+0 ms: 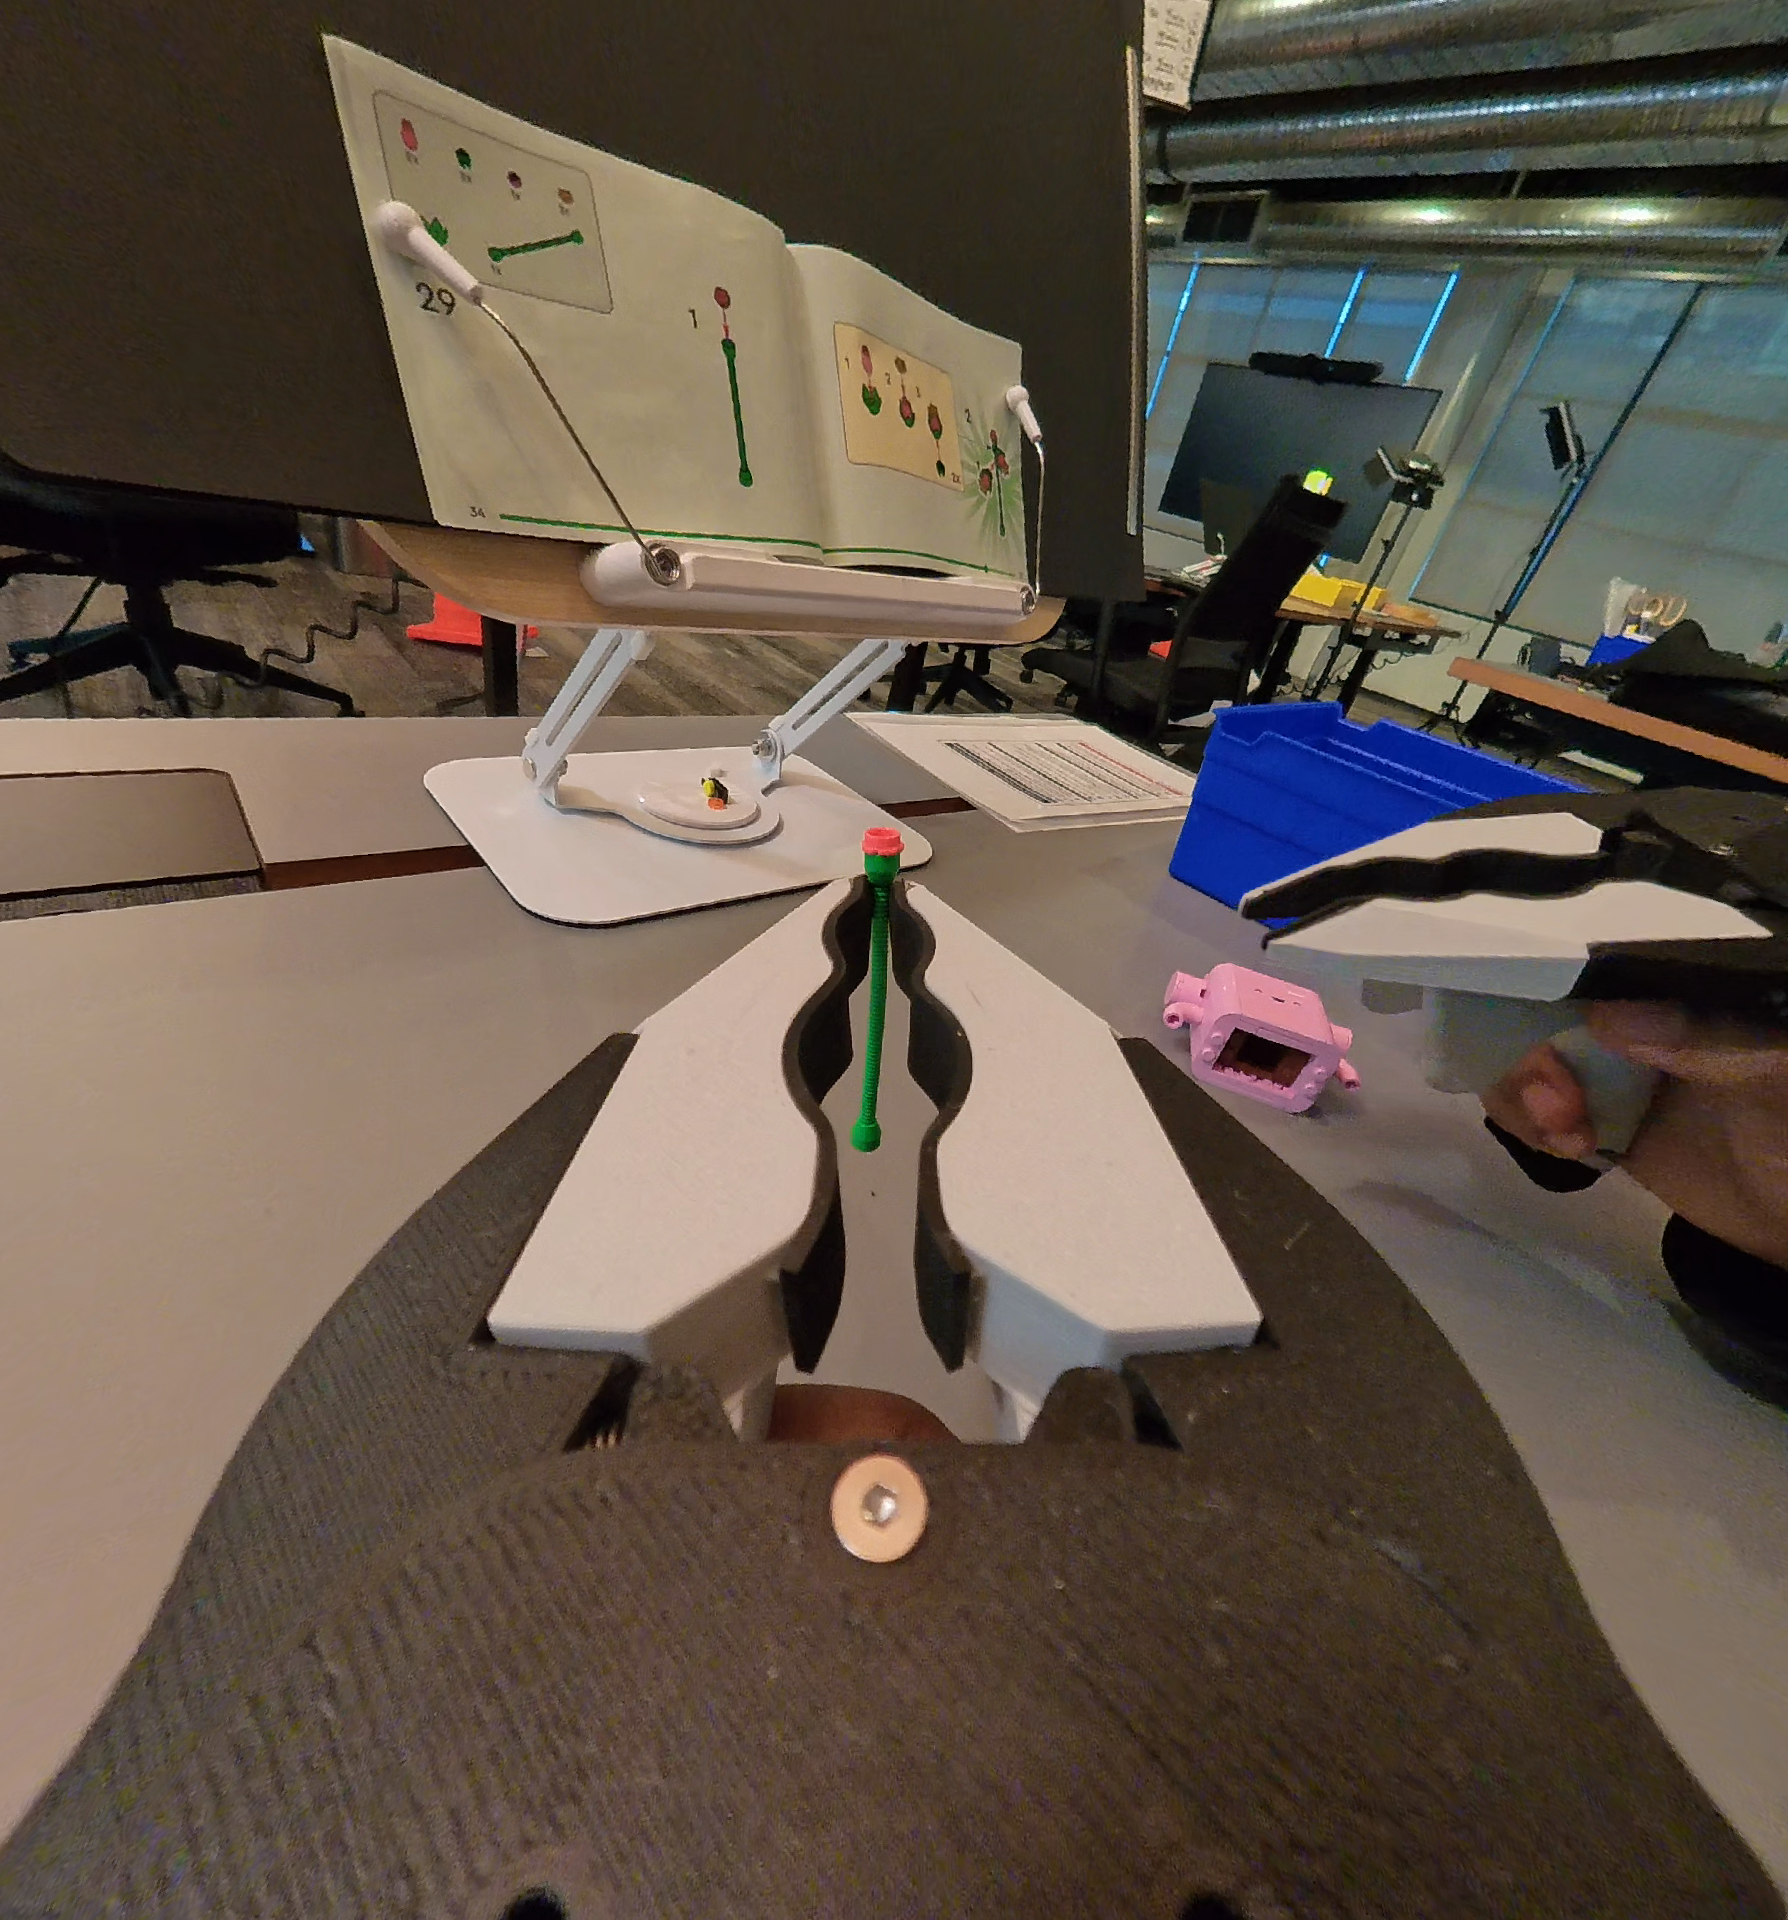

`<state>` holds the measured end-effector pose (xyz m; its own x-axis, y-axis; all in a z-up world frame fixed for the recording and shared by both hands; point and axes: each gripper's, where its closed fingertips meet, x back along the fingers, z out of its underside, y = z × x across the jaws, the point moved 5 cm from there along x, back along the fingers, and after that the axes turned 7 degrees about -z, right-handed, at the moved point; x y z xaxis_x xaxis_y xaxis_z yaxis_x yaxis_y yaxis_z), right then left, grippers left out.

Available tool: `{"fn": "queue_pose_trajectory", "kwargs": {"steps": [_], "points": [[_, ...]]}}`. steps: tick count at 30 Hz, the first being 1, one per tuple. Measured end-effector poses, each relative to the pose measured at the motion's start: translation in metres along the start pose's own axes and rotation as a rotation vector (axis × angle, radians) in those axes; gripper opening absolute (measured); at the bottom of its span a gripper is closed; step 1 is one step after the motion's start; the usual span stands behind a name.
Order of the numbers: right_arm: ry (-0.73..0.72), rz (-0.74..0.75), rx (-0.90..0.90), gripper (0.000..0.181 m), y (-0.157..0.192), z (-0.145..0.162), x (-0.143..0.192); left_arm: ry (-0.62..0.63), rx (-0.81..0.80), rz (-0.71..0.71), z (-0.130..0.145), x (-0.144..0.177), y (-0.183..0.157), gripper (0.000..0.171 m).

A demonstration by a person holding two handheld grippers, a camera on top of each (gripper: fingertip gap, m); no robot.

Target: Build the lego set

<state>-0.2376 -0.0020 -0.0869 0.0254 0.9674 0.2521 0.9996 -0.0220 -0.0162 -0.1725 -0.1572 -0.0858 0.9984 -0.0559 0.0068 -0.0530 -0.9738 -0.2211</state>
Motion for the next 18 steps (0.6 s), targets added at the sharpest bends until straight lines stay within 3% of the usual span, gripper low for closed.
{"fn": "queue_pose_trajectory", "kwargs": {"steps": [18], "points": [[0.054,-0.006,0.06,0.013,0.01,0.007,-0.01,0.038,0.008,0.018,0.005,-0.003,-0.002,0.0]]}}
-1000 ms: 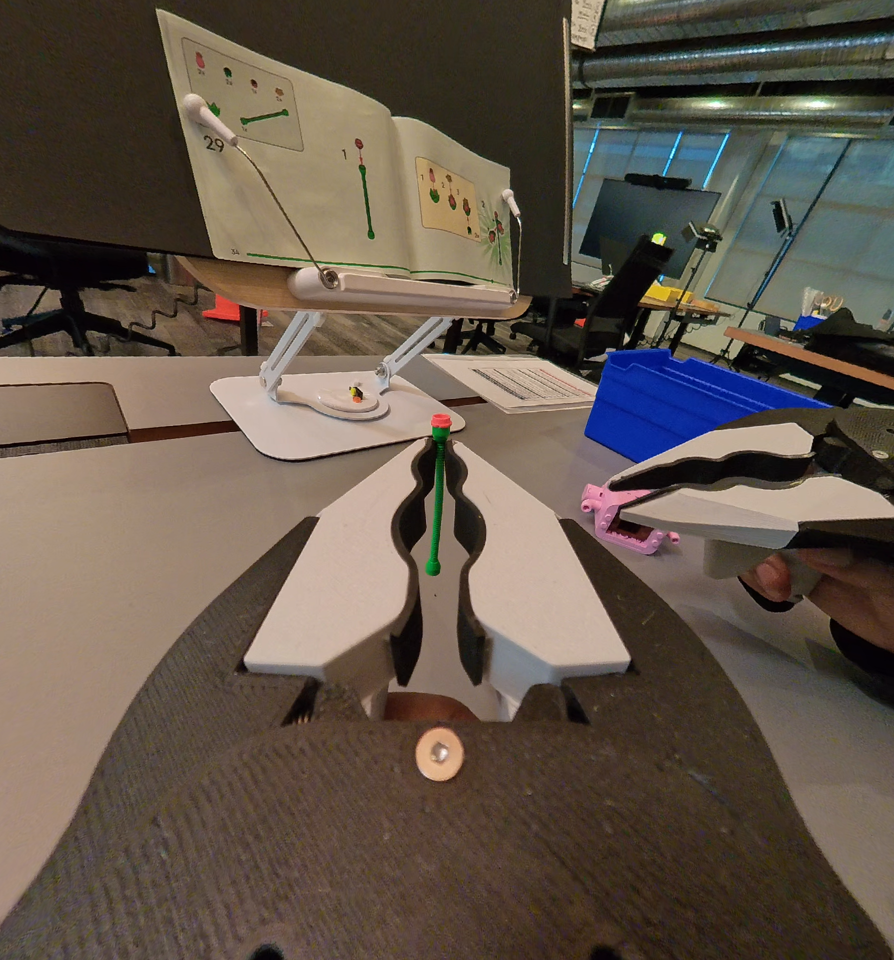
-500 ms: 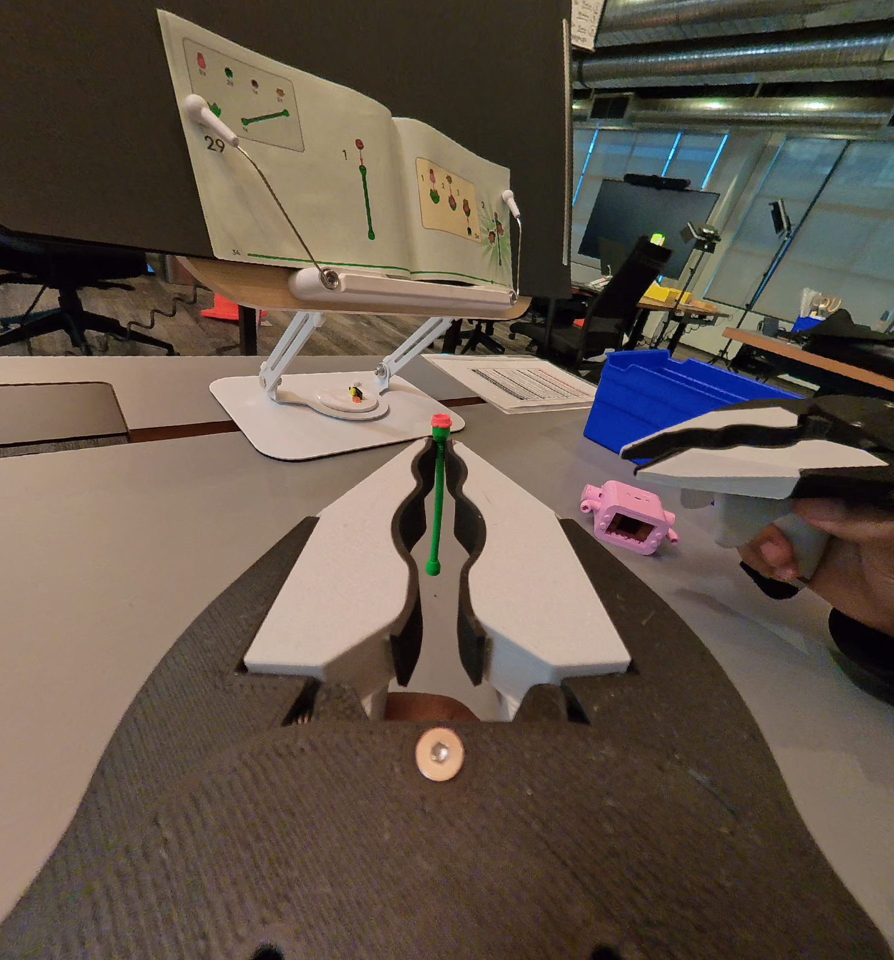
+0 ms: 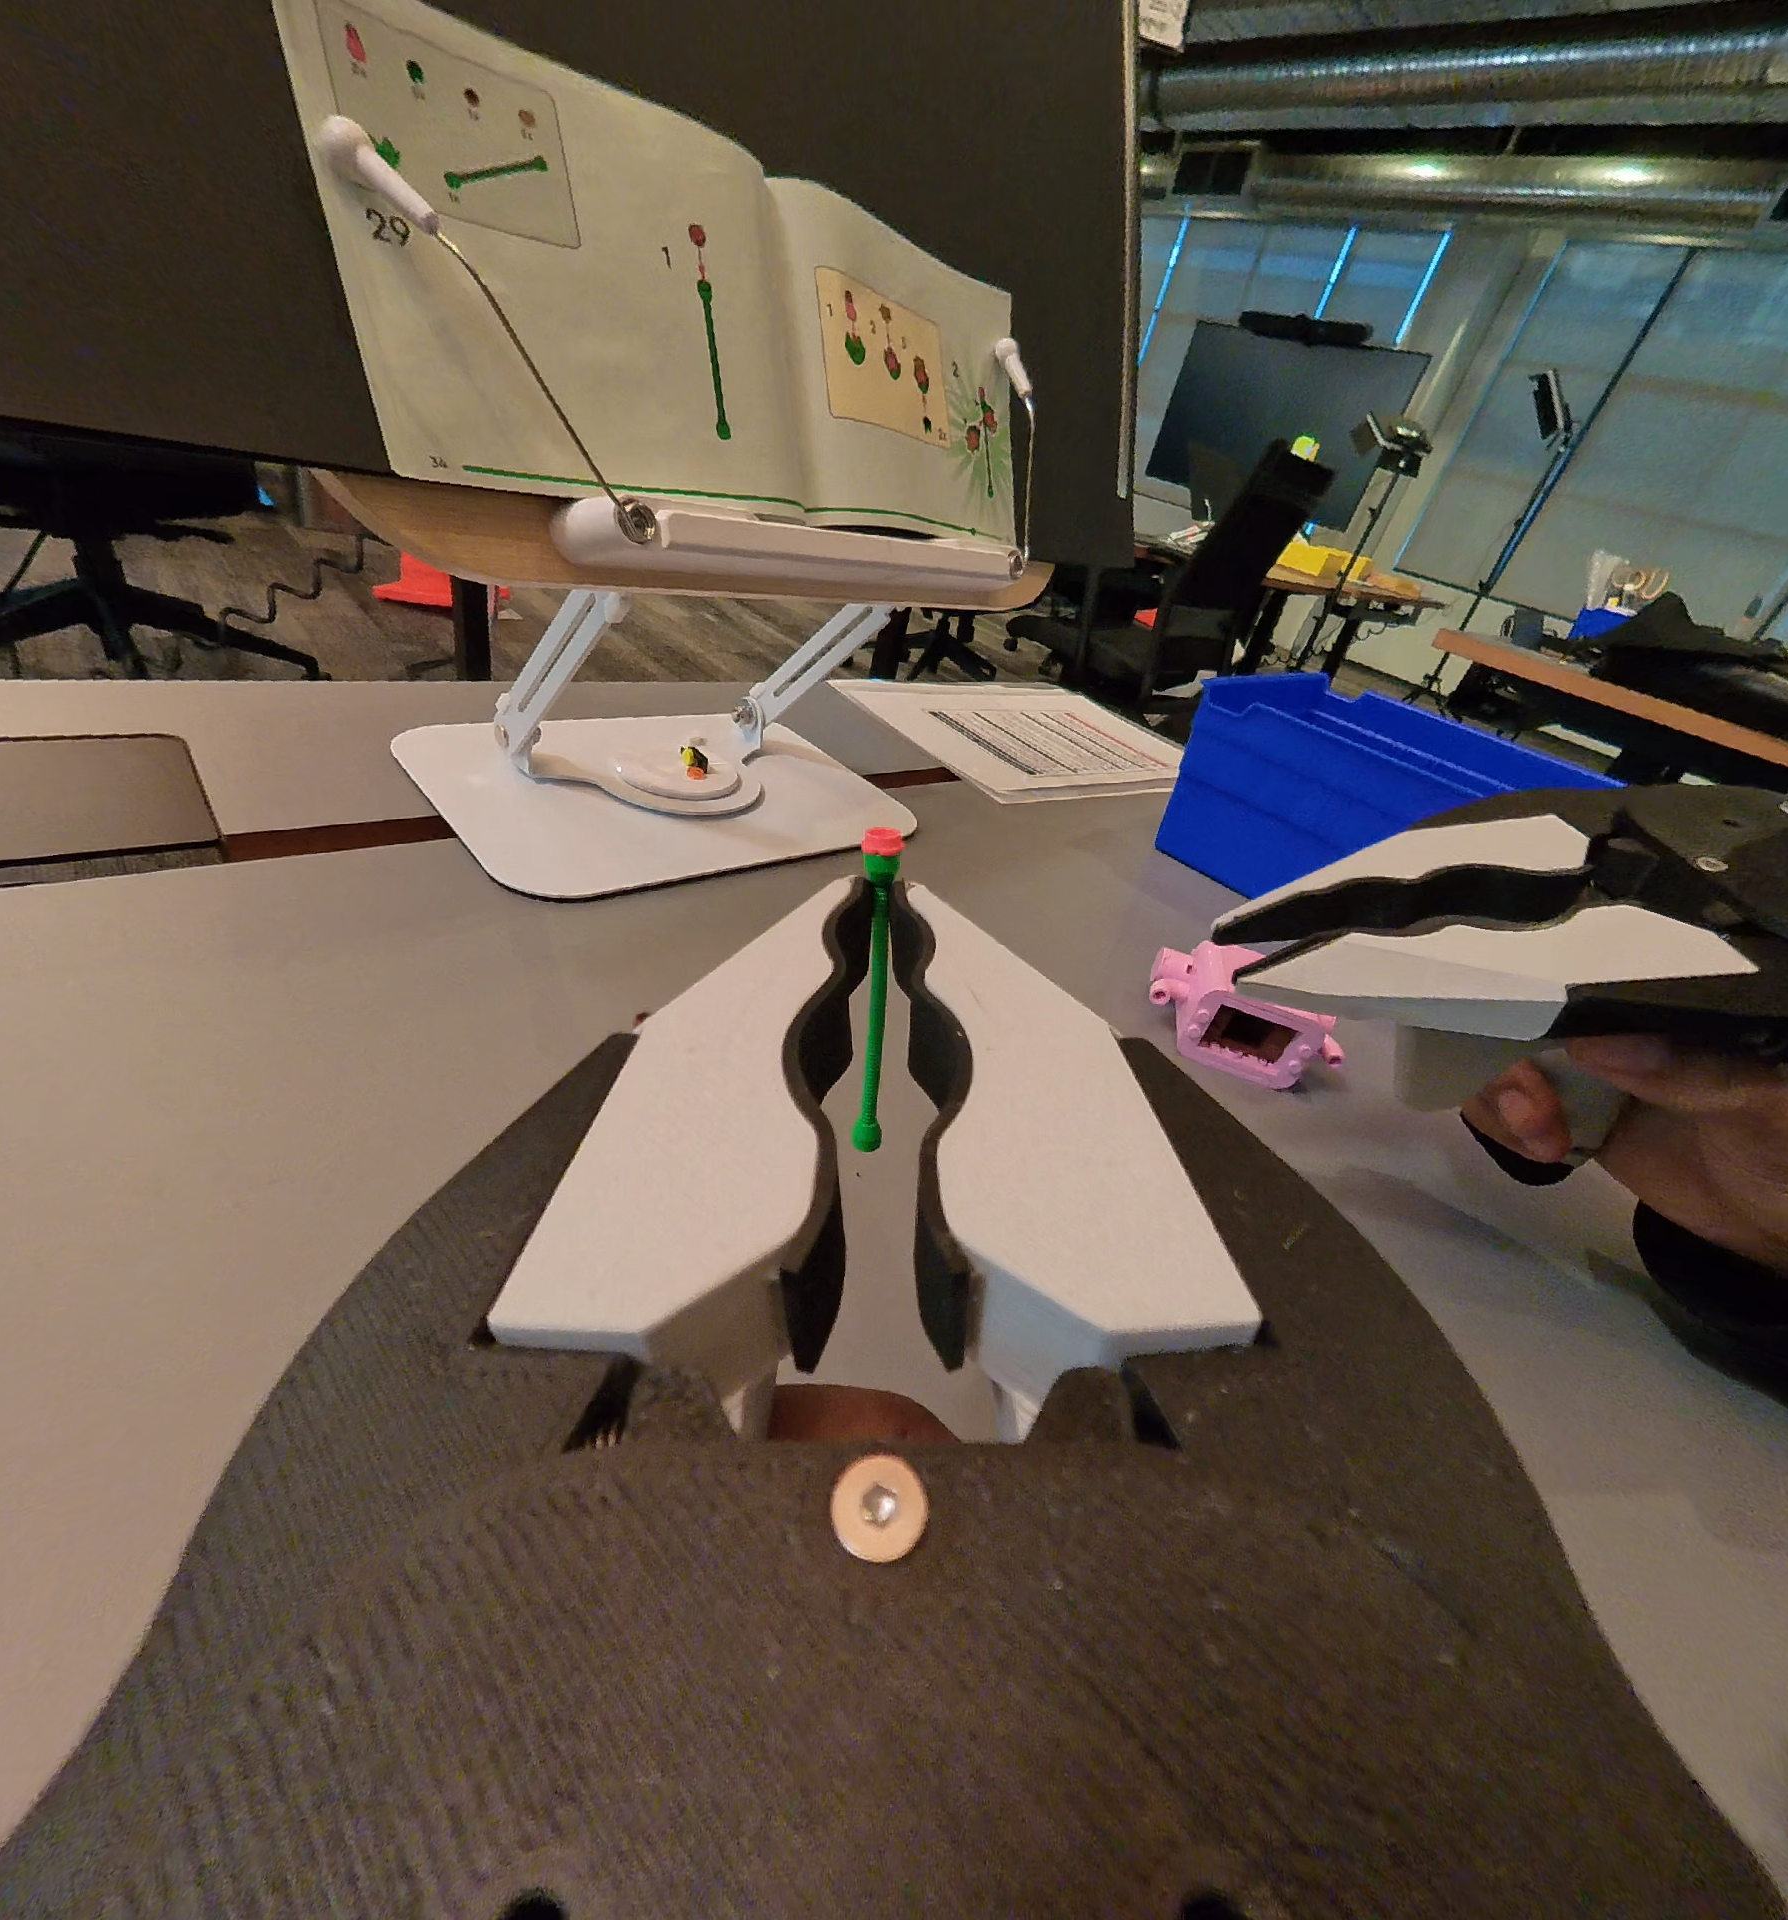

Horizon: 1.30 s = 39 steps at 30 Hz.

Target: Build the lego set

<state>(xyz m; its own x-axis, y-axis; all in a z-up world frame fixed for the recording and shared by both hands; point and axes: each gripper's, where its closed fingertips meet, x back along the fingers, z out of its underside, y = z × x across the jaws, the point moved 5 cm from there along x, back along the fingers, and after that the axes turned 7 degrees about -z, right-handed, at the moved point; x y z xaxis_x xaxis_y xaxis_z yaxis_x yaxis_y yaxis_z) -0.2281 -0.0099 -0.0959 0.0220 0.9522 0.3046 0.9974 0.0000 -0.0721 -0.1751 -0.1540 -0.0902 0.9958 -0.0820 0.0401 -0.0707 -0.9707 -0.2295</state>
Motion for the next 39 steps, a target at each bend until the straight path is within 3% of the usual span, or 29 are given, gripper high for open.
{"fn": "queue_pose_trajectory", "kwargs": {"steps": [15,21,28,39], "points": [[0.018,0.001,0.01,0.013,0.001,0.003,-0.003,0.239,0.116,-0.129,0.025,-0.005,0.029,0.0],[0.02,0.001,0.009,0.013,0.001,0.004,-0.003,0.355,0.26,-0.1,0.038,-0.005,0.037,0.0],[0.022,0.007,0.021,0.012,0.001,0.003,-0.004,0.485,0.274,-0.081,0.052,-0.007,0.035,0.0],[0.028,0.011,0.03,0.012,0.002,0.004,-0.004,0.53,0.283,-0.098,0.056,-0.004,0.043,0.002]]}}
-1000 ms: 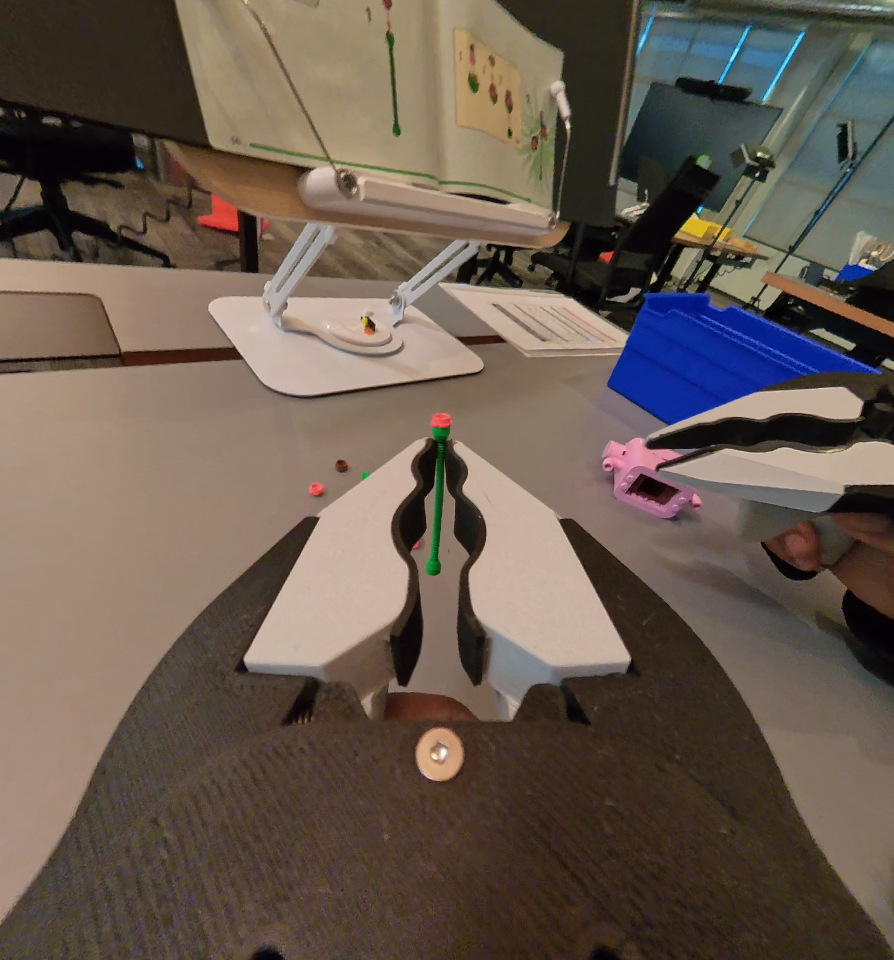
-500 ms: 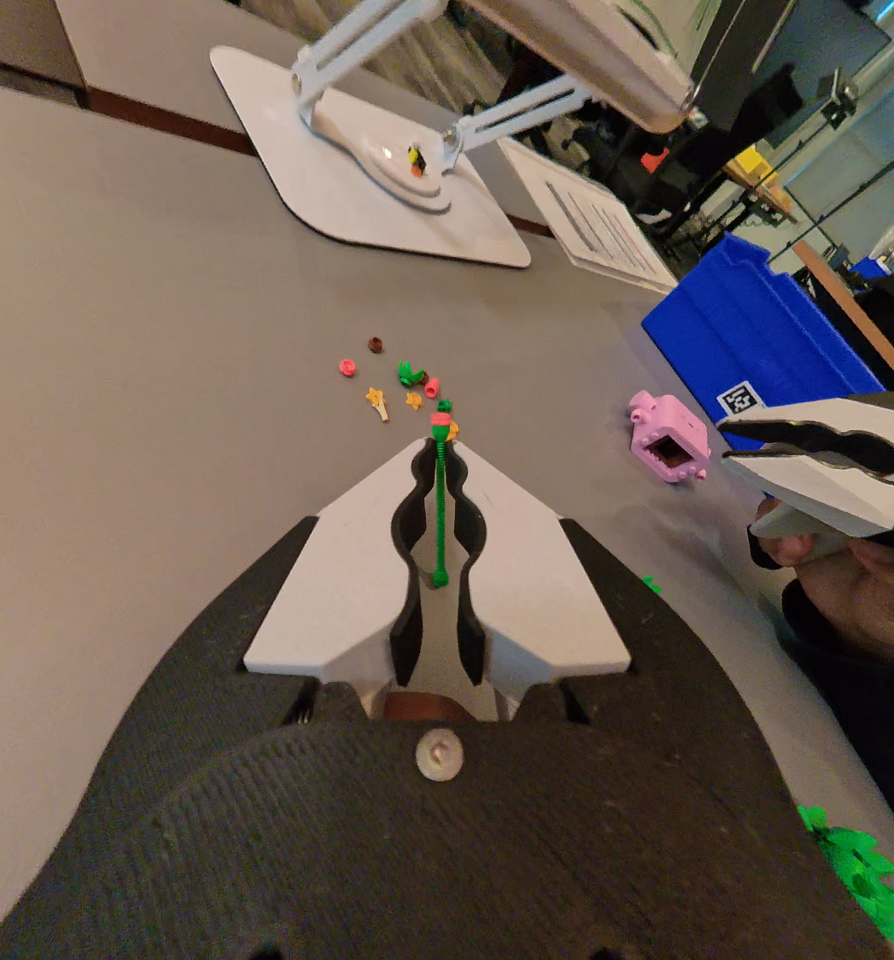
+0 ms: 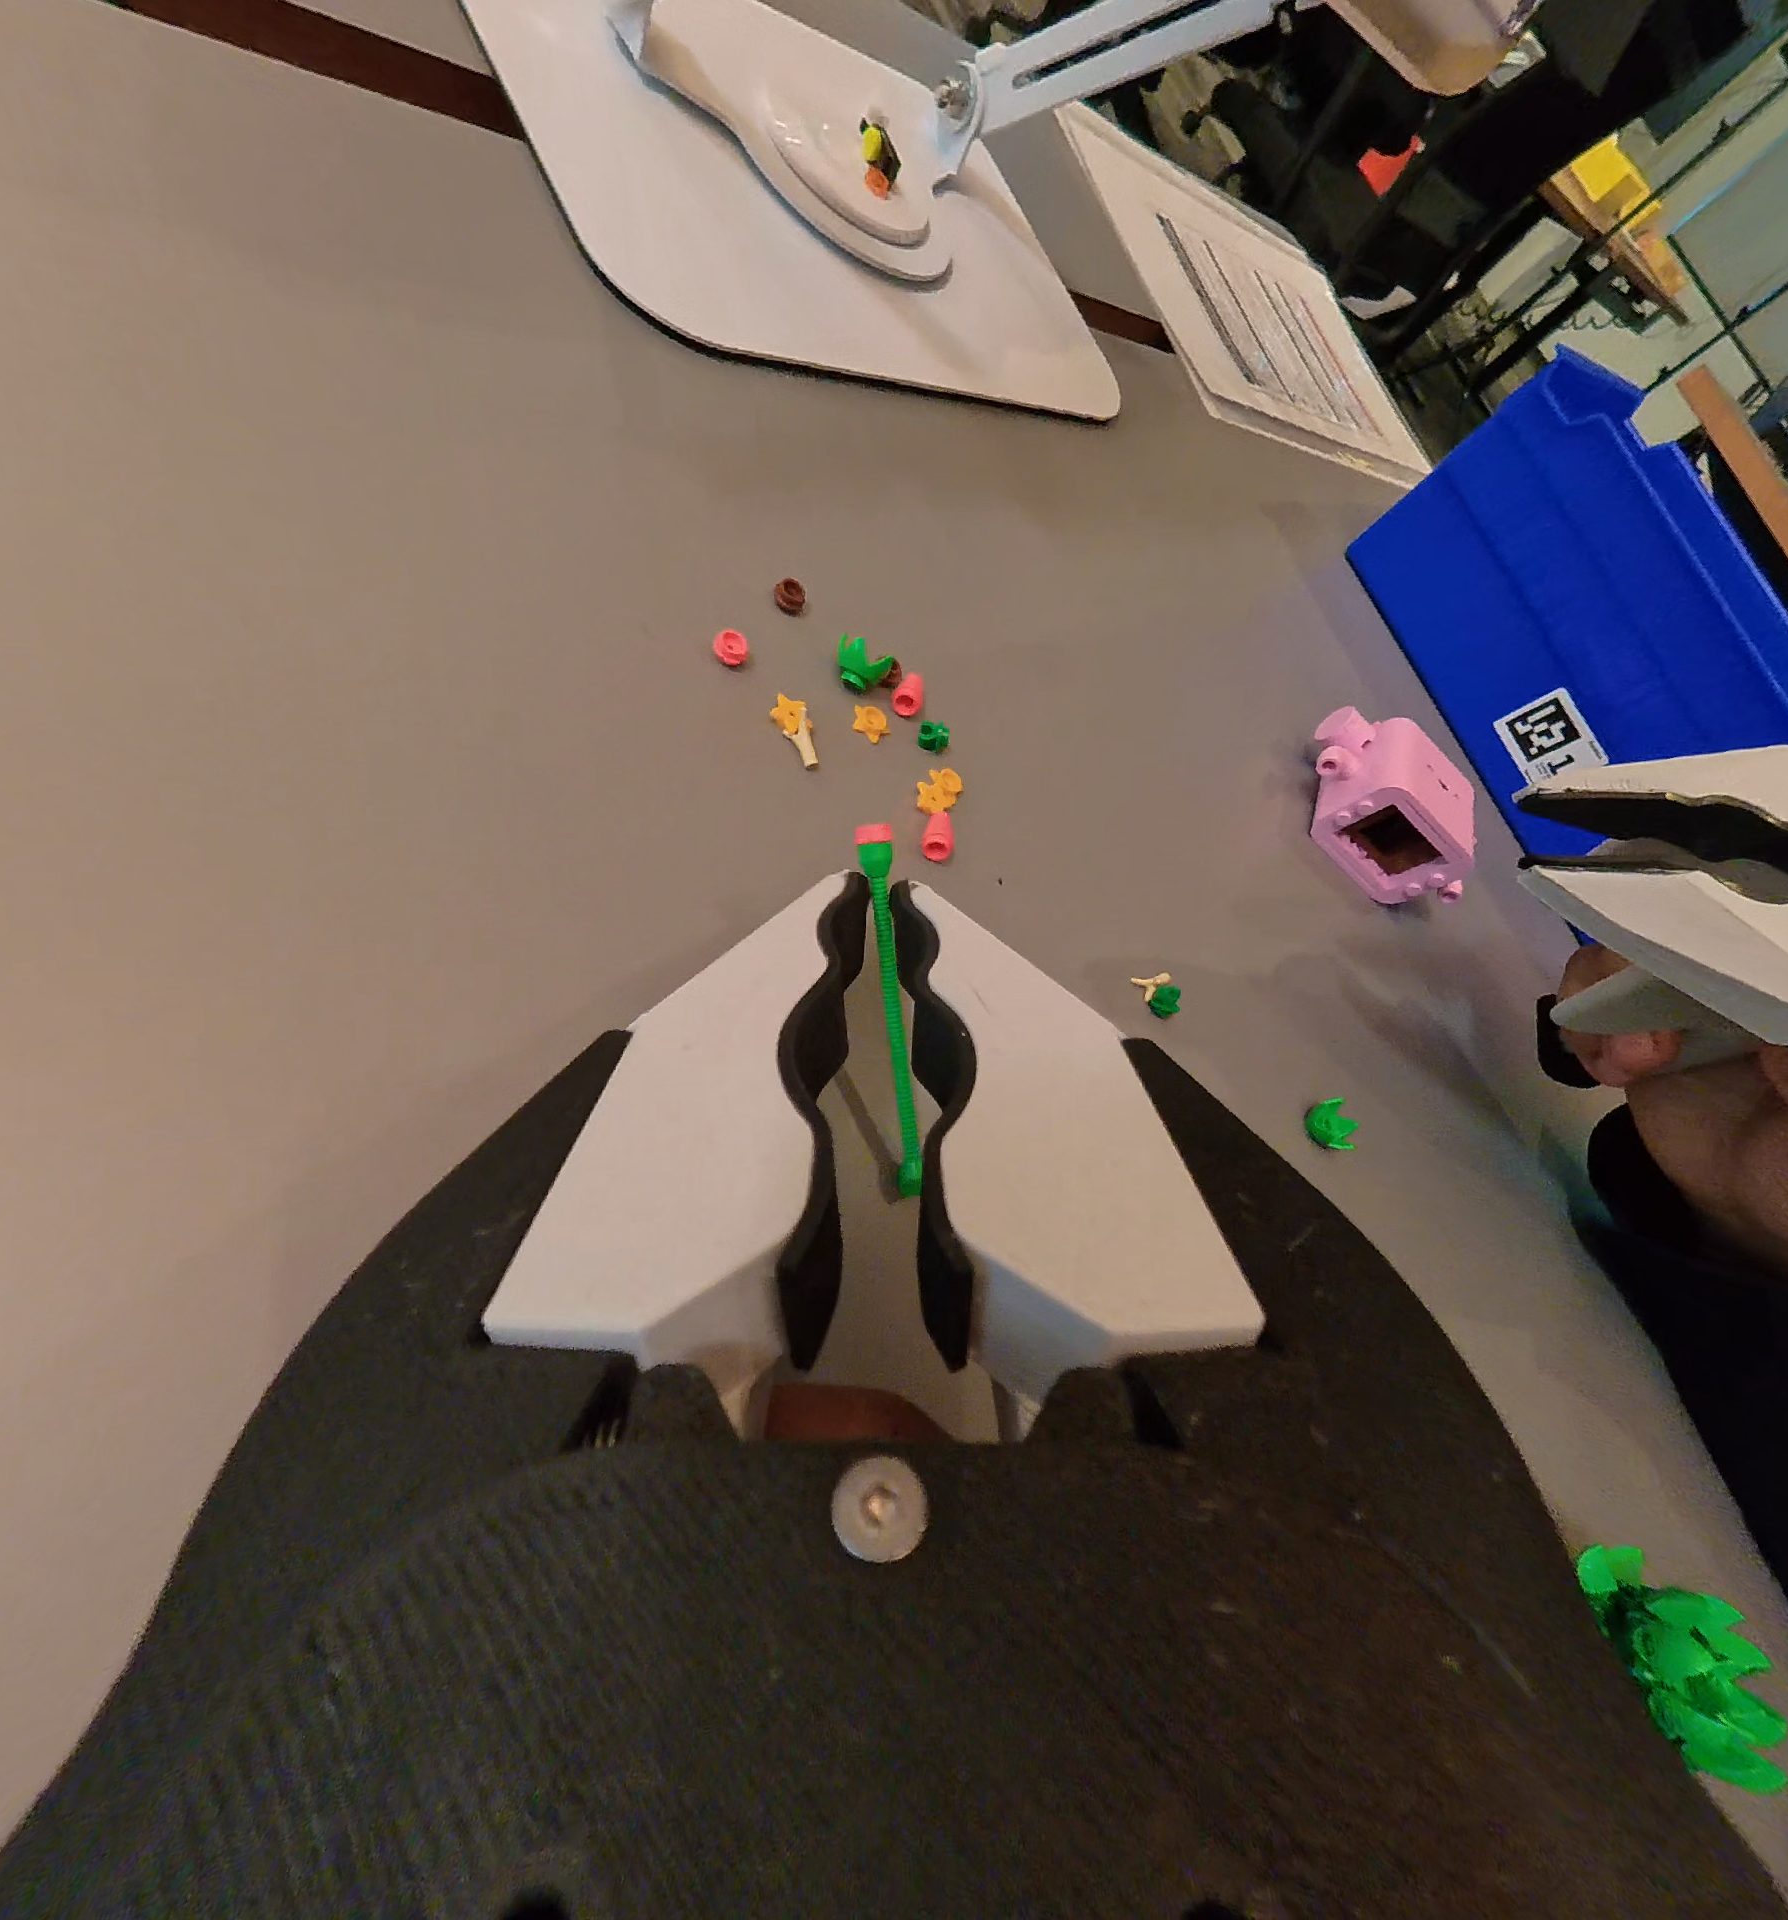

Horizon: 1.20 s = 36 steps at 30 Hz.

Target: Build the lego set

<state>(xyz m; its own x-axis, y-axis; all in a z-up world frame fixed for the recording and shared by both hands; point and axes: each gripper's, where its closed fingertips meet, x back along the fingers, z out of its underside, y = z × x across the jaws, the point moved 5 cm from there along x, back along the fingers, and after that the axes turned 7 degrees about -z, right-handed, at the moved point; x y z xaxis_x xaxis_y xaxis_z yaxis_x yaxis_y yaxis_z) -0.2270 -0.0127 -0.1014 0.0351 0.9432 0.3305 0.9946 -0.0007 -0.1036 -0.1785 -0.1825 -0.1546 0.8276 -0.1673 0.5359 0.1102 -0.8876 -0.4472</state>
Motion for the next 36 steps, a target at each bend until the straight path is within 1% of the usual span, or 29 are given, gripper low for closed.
{"fn": "queue_pose_trajectory", "kwargs": {"steps": [6,10,20,24,28,33,36], "points": [[0.0,0.001,0.002,0.012,0.0,0.0,0.0,0.011,0.003,-0.017,0.0,0.0,0.004,0.009],[-0.001,0.003,0.002,0.012,0.0,0.0,0.0,-0.001,-0.001,-0.019,-0.001,0.001,0.003,0.01],[-0.001,0.003,0.002,0.012,0.0,0.0,0.0,-0.152,-0.085,-0.02,-0.016,0.01,-0.007,0.009],[0.0,0.001,0.001,0.012,0.0,0.0,0.0,-0.197,-0.15,-0.013,-0.019,0.013,-0.017,0.007],[0.002,0.001,0.004,0.012,0.001,0.0,-0.001,-0.209,-0.24,-0.018,-0.018,0.012,-0.027,0.006],[0.0,-0.009,0.002,0.013,0.003,0.0,-0.002,-0.186,-0.378,-0.043,-0.012,0.007,-0.039,0.005],[0.011,-0.001,0.017,0.013,0.003,0.001,-0.003,-0.153,-0.48,-0.091,-0.006,0.001,-0.044,0.005]]}}
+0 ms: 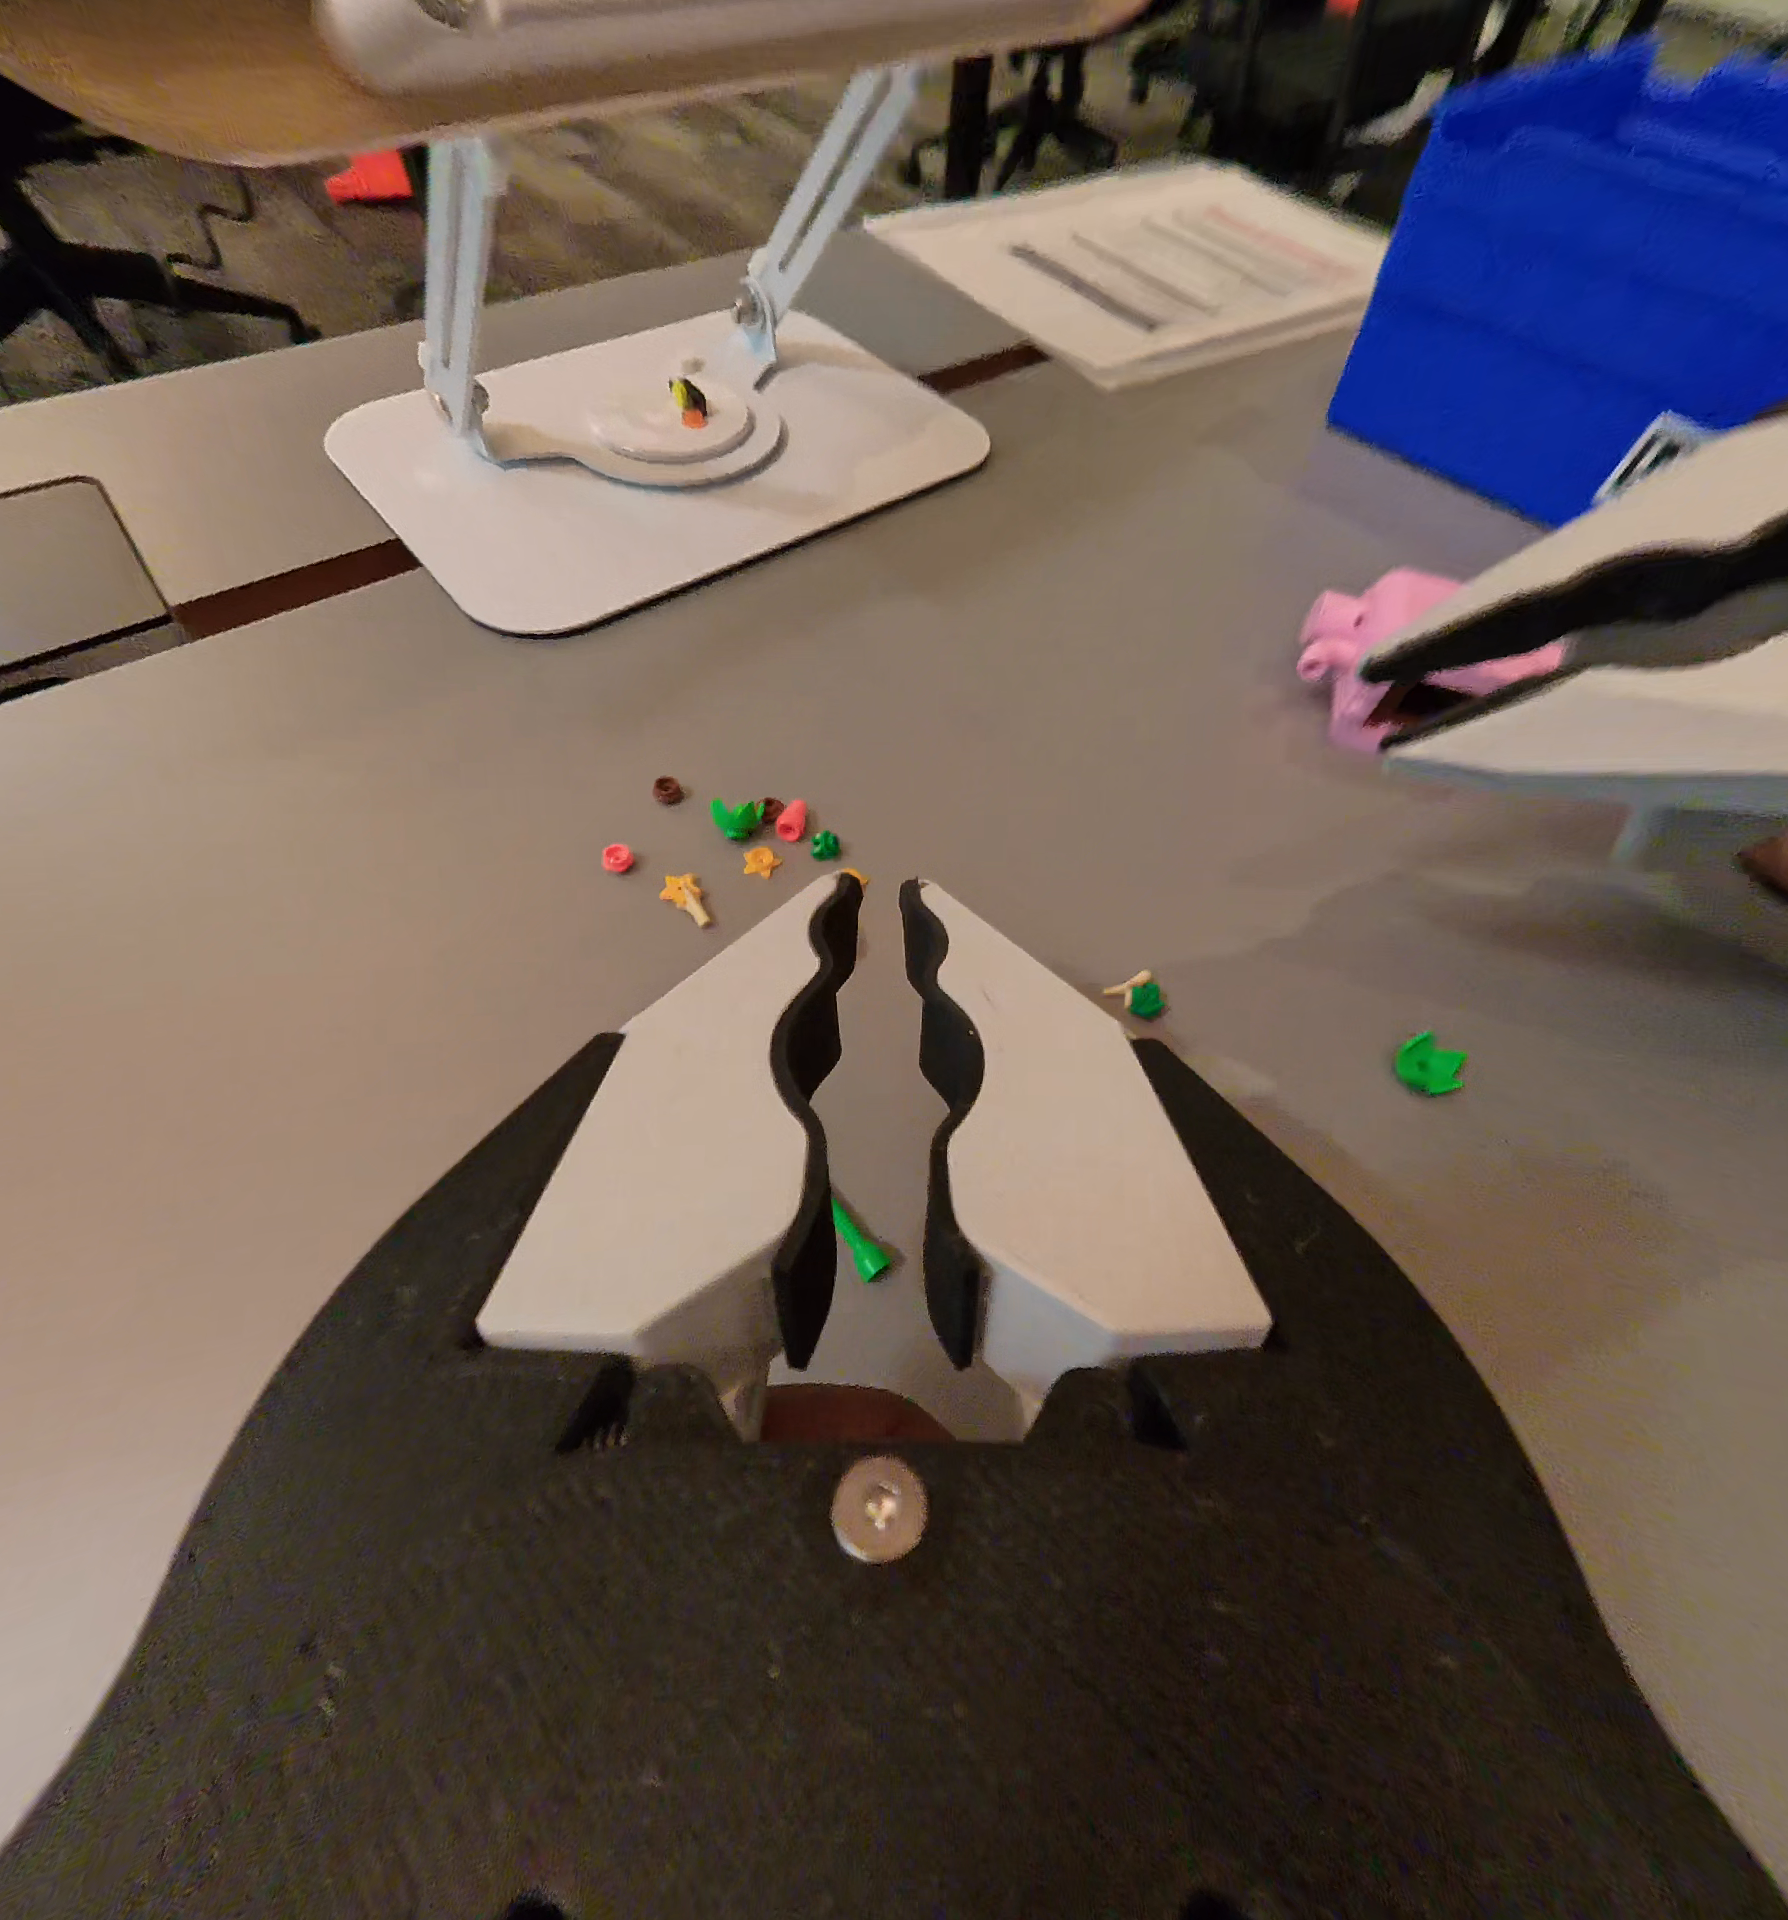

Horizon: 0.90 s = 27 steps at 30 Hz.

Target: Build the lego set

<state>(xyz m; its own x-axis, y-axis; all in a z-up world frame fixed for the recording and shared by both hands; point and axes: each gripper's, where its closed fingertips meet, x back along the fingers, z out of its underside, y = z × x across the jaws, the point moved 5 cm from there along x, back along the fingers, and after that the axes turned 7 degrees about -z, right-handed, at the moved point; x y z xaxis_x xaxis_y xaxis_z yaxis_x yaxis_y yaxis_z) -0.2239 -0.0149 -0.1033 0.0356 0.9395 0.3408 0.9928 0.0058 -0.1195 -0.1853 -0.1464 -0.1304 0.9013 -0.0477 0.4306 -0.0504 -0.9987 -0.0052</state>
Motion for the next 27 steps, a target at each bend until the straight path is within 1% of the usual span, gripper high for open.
{"fn": "queue_pose_trajectory", "kwargs": {"steps": [2,4,13,27], "points": [[0.002,0.01,0.004,0.013,-0.002,0.0,0.001,0.058,-0.066,-0.037,0.007,-0.004,-0.001,0.008],[-0.004,0.01,-0.007,0.013,-0.003,0.0,0.002,0.085,-0.105,-0.049,0.01,-0.007,-0.004,0.01],[0.003,0.014,-0.014,0.013,-0.004,0.001,0.001,0.07,-0.131,-0.022,0.008,-0.007,-0.011,0.01],[0.009,0.001,-0.01,0.013,0.001,0.002,-0.003,0.094,-0.18,-0.025,0.011,-0.01,-0.017,0.012]]}}
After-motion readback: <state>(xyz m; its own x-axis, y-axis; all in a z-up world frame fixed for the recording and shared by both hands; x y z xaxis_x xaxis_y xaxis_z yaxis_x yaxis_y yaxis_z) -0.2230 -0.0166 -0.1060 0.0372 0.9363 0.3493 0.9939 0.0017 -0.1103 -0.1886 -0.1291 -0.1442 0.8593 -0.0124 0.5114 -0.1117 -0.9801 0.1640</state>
